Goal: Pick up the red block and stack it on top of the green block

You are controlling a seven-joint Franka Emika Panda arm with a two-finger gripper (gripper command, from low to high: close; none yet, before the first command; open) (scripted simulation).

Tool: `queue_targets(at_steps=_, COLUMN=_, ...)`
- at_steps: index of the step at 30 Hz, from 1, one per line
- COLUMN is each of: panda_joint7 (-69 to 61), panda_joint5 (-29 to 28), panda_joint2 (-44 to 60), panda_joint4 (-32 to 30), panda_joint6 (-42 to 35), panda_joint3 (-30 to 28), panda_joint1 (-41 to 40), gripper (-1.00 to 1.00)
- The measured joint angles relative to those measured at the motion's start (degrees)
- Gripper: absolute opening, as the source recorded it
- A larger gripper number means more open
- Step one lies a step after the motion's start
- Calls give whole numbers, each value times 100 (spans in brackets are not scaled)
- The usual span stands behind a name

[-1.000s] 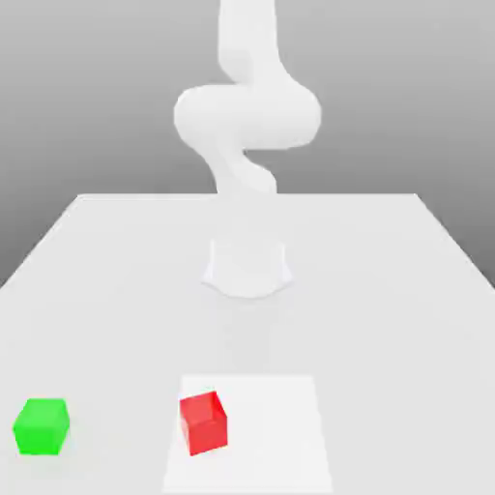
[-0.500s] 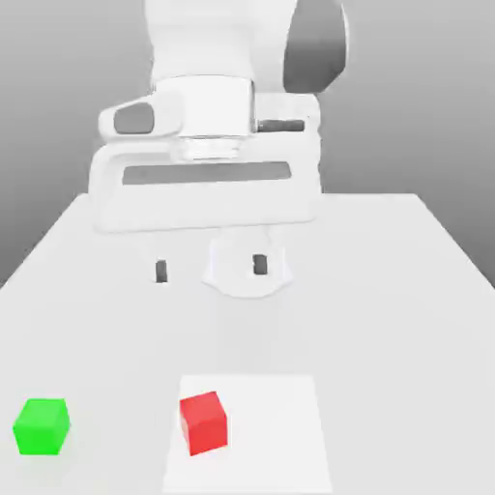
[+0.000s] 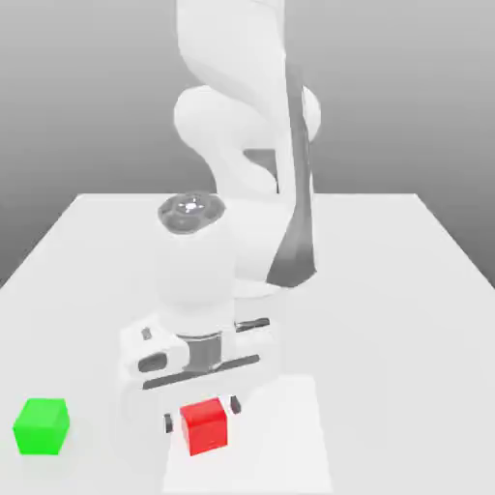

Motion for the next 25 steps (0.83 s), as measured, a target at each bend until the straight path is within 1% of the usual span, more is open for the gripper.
queue_targets(at_steps=5, panda_joint7=5, panda_joint5=-10, panda_joint2=-8, panda_joint4=-1, panda_joint6=-14, panda_joint3=10, panda_joint1=-13, gripper=-100)
queue_targets(at_steps=10, panda_joint7=359, panda_joint5=-489, panda_joint2=-916, panda_joint4=-144, panda_joint6=-768, panda_joint3=-249, panda_joint1=143, gripper=-100)
queue_targets(at_steps=12, panda_joint7=391, panda_joint5=-521, panda_joint2=-1059, panda_joint4=32, panda_joint6=-1098, panda_joint3=-476, panda_joint1=-58, gripper=-100)
queue_targets(at_steps=17, panda_joint7=254, panda_joint5=-318, panda_joint2=-912, panda_joint4=759, panda_joint6=-1716, panda_joint3=-1184, panda_joint1=-859, gripper=-100)
queue_targets(at_steps=19, panda_joint7=60, panda_joint5=-24, panda_joint2=-551, panda_joint4=1048, panda_joint6=-1673, panda_joint3=-1291, panda_joint1=-1178, gripper=-100)
queue_targets(at_steps=21, panda_joint7=-148, panda_joint5=274, panda_joint2=-146, panda_joint4=1154, panda_joint6=-1399, panda_joint3=-1174, panda_joint1=-1382, gripper=-100)
queue_targets(at_steps=22, panda_joint7=-241, panda_joint5=406, panda_joint2=45, panda_joint4=1180, panda_joint6=-1244, panda_joint3=-1090, panda_joint1=-1465, gripper=100)
queue_targets(at_steps=25, panda_joint7=-241, panda_joint5=406, panda_joint2=45, panda_joint4=1180, panda_joint6=-1244, panda_joint3=-1090, panda_joint1=-1466, gripper=100)
